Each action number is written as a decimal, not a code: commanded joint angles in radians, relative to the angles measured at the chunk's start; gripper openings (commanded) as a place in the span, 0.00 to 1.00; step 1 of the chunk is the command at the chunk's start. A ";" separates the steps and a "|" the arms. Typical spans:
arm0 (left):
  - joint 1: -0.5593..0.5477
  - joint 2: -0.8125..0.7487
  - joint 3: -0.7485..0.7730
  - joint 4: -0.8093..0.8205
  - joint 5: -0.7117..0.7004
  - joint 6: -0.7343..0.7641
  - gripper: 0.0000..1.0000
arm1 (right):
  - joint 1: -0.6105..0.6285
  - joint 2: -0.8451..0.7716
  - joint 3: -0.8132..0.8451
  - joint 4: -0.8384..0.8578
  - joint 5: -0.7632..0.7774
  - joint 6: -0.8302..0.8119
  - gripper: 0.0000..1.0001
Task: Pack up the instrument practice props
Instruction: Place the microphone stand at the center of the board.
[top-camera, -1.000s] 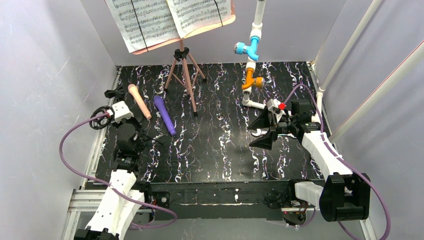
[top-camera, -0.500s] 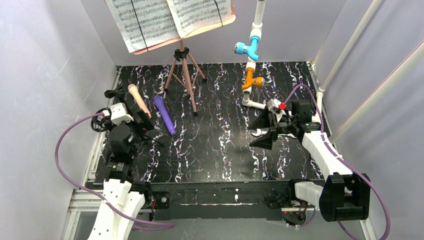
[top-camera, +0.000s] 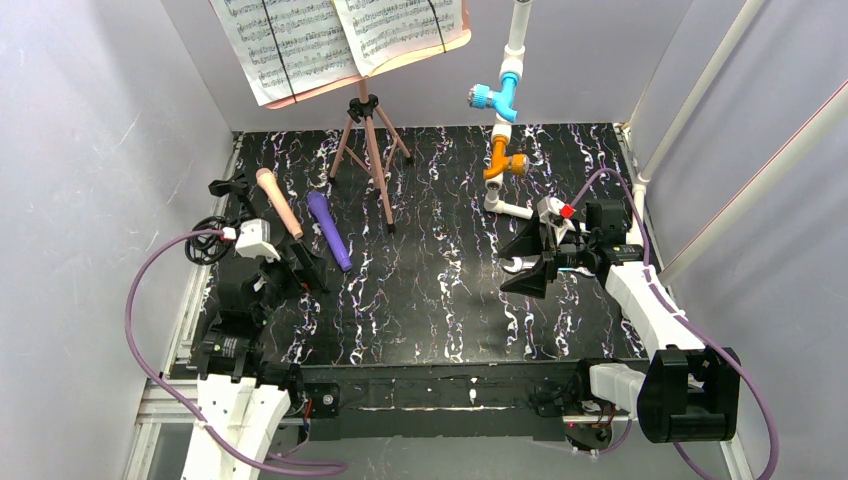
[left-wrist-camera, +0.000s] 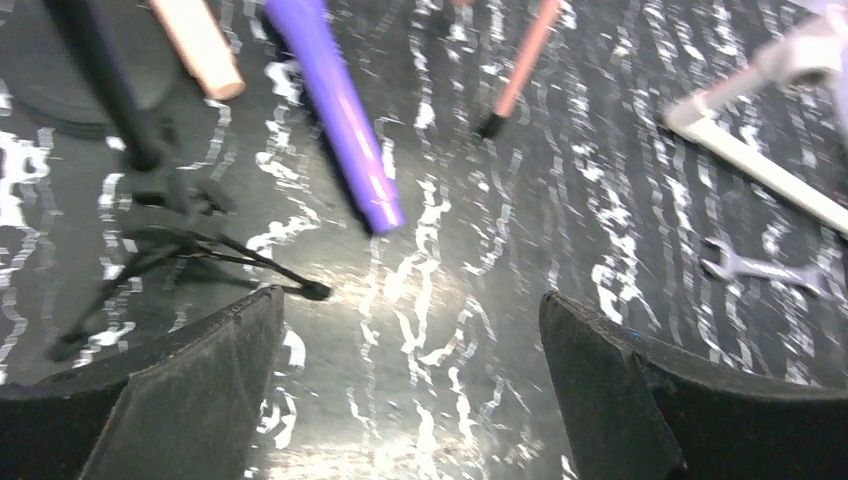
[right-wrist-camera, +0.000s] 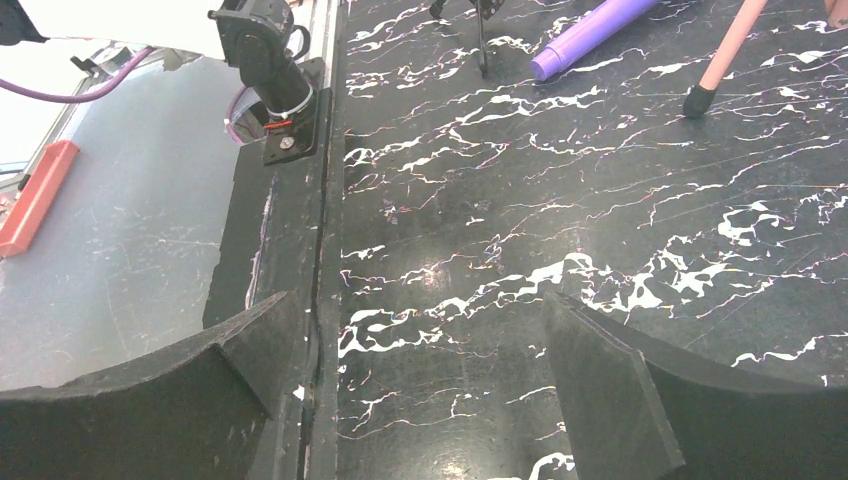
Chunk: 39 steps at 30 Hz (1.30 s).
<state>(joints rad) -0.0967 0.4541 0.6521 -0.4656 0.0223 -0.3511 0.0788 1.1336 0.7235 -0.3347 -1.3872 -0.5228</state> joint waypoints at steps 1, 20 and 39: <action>-0.025 -0.025 0.060 -0.083 0.250 -0.065 0.98 | -0.005 -0.017 0.014 0.003 -0.021 -0.008 1.00; -0.112 0.478 0.649 0.254 0.470 -0.296 0.98 | -0.007 -0.018 0.016 0.002 -0.019 -0.008 1.00; -0.253 1.006 1.161 0.367 -0.050 -0.165 0.75 | -0.007 -0.022 0.013 0.002 -0.035 -0.005 1.00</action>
<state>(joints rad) -0.3481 1.4281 1.7191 -0.1329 0.0601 -0.5148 0.0784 1.1336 0.7235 -0.3382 -1.3930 -0.5228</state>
